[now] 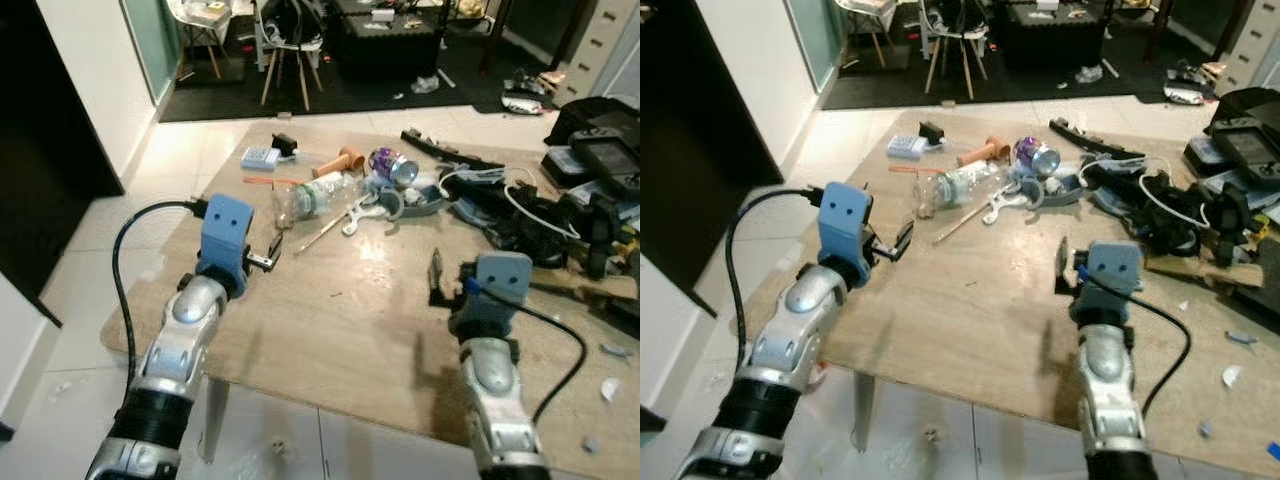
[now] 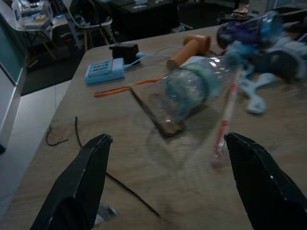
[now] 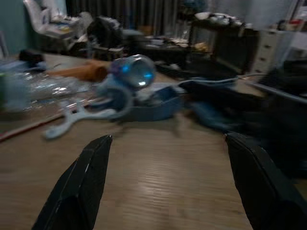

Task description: Picking trash to rubbish bin

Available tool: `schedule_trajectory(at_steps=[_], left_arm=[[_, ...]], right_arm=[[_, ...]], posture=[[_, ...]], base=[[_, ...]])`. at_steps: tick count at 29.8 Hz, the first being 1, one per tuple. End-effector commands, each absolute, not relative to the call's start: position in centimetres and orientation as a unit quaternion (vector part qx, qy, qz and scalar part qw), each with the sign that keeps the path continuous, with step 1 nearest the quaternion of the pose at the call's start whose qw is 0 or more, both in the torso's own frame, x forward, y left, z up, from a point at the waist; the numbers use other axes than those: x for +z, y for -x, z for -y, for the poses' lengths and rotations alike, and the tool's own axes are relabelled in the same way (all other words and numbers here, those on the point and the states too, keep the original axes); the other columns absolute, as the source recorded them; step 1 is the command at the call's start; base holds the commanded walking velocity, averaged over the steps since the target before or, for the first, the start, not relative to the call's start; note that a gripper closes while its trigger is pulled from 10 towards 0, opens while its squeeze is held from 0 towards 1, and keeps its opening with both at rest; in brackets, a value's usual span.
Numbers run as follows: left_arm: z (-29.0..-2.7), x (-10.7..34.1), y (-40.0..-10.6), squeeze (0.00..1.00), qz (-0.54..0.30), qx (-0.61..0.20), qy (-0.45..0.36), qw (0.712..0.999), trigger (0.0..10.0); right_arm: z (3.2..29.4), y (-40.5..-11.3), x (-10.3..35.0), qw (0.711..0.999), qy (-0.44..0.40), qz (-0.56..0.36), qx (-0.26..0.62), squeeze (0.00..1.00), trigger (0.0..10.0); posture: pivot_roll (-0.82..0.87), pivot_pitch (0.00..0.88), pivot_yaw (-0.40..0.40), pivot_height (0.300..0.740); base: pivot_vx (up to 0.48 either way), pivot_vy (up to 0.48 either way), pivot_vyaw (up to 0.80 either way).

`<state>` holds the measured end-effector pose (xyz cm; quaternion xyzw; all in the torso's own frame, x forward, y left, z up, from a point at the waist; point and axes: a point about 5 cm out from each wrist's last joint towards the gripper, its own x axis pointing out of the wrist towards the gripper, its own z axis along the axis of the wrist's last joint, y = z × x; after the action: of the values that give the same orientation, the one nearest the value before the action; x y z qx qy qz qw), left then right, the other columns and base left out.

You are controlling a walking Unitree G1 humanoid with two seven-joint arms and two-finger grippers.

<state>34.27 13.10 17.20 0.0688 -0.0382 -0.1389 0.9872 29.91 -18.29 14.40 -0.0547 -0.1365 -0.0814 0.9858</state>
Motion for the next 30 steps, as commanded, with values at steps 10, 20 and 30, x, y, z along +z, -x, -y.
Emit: schedule_trajectory(at_steps=[10,20,30], left_arm=[[-13.4,16.9,-34.2,0.00,0.029,-0.136,-0.072,0.988,10.0],[-13.5,16.8,-34.2,0.00,0.027,-0.135,-0.080,0.987,10.0],[-13.7,16.8,-34.1,0.00,0.027,-0.138,-0.087,0.986,10.0]], right_arm=[[18.6,-29.8,14.2,0.986,0.059,0.128,-0.088,0.00,10.0],[18.7,-30.0,14.2,0.986,0.059,0.129,-0.087,0.00,10.0],[19.5,-31.4,14.3,0.989,0.065,0.106,-0.076,0.00,10.0]], posture=[[-0.05,0.101,0.069,0.740],[-0.05,0.091,0.067,0.740],[-0.05,0.097,0.076,0.740]], base=[[0.340,0.000,0.00],[0.134,0.000,0.00],[0.000,0.000,0.00]])
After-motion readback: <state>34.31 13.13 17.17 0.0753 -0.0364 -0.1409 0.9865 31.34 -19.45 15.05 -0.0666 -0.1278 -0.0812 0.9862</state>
